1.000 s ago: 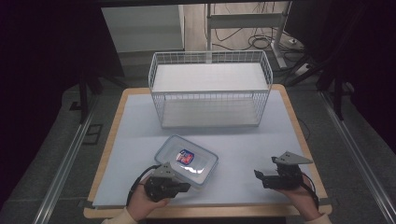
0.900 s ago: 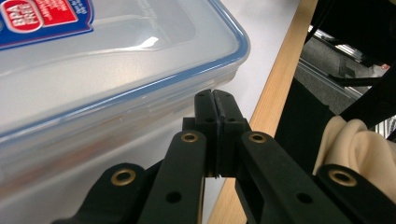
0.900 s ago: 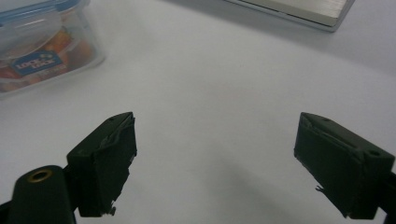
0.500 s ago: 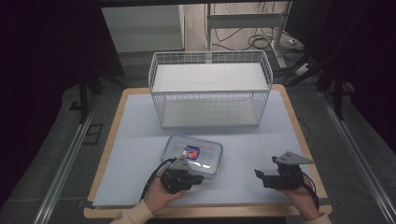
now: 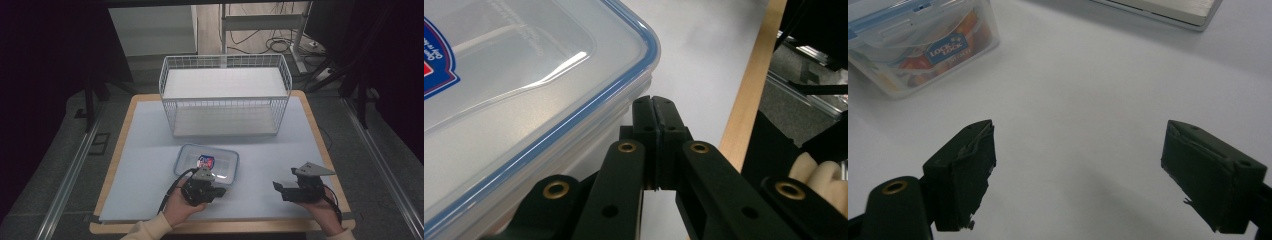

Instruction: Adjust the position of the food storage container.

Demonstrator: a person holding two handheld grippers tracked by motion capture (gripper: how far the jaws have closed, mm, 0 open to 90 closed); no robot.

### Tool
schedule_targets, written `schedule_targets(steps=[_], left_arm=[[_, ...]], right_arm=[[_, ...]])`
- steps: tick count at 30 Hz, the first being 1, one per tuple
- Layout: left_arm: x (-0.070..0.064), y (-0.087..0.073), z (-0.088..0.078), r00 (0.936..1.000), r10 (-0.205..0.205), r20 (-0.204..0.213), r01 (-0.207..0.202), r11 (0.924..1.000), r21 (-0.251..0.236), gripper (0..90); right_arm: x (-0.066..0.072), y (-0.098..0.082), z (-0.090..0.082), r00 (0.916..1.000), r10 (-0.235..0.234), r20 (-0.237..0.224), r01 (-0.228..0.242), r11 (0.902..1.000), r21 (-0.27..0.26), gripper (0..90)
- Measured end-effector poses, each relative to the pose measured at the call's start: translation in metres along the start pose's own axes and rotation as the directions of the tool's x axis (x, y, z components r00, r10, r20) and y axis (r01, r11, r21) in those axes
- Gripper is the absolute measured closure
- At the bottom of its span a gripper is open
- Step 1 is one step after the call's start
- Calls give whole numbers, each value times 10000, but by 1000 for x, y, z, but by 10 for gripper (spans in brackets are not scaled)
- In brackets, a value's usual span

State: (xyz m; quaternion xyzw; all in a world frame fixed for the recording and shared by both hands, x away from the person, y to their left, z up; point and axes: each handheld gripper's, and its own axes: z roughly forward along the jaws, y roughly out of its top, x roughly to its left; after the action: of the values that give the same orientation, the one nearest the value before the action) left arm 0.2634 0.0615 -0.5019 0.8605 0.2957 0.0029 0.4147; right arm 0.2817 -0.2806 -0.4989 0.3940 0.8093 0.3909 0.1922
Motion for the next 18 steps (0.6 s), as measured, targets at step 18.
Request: schedule_targets(steps=[18], left_arm=[[4, 16, 4, 9998, -194, -11, 193, 9993, -305, 898]], right_arm=[[0, -1, 1, 9999, -103, -39, 103, 9999, 128, 143]])
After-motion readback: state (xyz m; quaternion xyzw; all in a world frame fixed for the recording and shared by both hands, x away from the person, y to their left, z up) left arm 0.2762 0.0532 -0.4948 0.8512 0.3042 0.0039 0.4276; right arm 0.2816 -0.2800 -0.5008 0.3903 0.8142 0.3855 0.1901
